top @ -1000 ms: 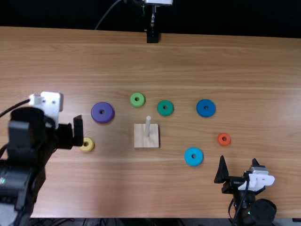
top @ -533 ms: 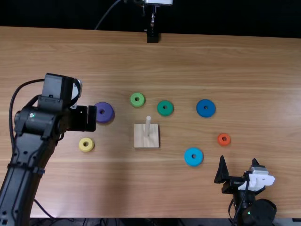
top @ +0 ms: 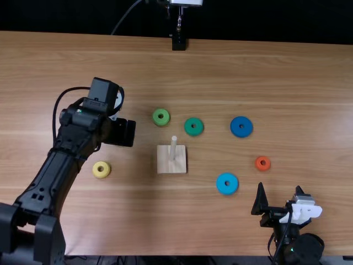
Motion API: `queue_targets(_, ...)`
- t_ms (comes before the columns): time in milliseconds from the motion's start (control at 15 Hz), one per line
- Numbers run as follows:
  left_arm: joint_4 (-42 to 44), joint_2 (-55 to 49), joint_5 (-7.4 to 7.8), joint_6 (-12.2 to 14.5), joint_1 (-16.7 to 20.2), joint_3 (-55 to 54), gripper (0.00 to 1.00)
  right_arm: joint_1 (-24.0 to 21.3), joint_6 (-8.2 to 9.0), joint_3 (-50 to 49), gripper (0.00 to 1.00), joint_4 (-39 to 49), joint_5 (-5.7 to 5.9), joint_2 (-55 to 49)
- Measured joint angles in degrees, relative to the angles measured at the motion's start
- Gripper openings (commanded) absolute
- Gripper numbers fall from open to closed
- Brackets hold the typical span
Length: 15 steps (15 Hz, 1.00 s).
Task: Build the Hanoi tower: stack the rings onto the peg from bottom to top in this color order: purple, dark blue, light blue, dark green, light green, yellow, orange.
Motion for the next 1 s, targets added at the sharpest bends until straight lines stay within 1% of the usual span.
queue_targets(333,5.62,6.78,0.09,0.04,-0.11,0.07,1.00,0.00,0.02,0.00,1.00,0.02,0.00,-0.02)
queue_targets(800,5.97,13.44,0.20,0.07,-0.11,3.13,1.00,0.00,0.02,0.00,1.00,0.00,0.02,-0.02)
queue_targets(1000,5.88,14.69,0.20,0.04,-0.11,3.13,1.00,0.00,0.02,0.00,1.00,0.04,0.00,-0.02)
